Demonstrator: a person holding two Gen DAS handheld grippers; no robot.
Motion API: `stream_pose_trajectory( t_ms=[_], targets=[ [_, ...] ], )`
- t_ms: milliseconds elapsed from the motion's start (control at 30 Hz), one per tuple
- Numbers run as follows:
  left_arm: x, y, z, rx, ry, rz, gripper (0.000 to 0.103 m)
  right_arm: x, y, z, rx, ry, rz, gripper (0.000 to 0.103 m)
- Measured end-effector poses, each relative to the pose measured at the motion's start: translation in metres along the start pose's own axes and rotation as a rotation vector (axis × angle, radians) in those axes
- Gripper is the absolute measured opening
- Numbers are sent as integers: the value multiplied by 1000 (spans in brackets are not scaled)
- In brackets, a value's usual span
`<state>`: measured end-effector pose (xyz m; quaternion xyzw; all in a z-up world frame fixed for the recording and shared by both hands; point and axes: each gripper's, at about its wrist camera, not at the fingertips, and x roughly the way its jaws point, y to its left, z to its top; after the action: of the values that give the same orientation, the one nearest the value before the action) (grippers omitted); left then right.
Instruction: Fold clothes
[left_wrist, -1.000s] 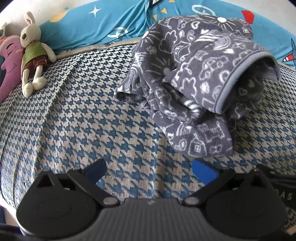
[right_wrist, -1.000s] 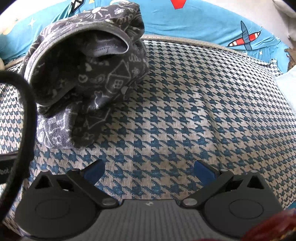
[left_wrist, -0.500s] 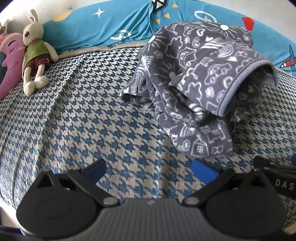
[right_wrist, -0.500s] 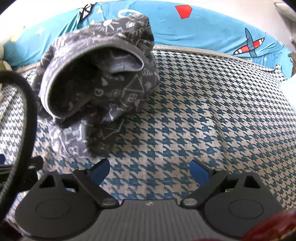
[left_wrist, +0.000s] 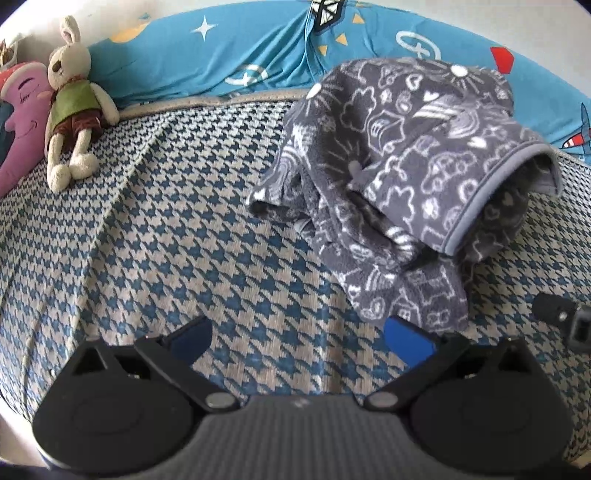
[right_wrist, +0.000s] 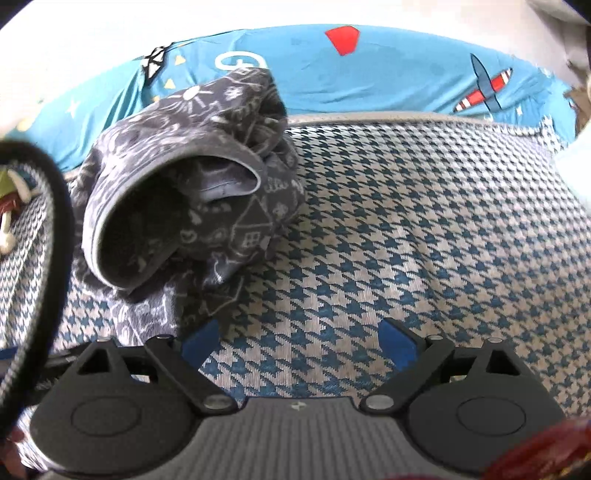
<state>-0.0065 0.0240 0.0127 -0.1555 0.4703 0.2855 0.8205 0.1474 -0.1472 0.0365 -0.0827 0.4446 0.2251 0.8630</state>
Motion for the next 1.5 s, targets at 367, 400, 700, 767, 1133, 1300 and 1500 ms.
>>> stream_pose_trajectory(
  t_ms=[367, 400, 700, 767, 1133, 1300, 1500],
  targets=[
    [2, 3, 1, -17, -38, 20, 103, 2, -5, -9, -89, -7, 15, 72],
    [2, 3, 1, -18, -41, 22, 103, 4, -8, -10, -80, 1, 18, 69],
    [7, 3, 19, 34, -57, 29, 103, 11, -14, -8, -81, 15, 18, 31],
    [11, 3, 23, 52, -60, 18, 103, 15, -13, -5, -84, 18, 27, 17],
    [32, -5, 39, 103, -43, 6, 103, 27, -14, 12, -62, -6, 34, 13],
    [38, -1, 37, 85, -25, -17, 103, 29, -21, 19, -29, -29, 49, 36],
    [44, 8, 38, 58, -21, -30, 103, 28, -24, 22, -18, -56, 72, 43]
  ],
)
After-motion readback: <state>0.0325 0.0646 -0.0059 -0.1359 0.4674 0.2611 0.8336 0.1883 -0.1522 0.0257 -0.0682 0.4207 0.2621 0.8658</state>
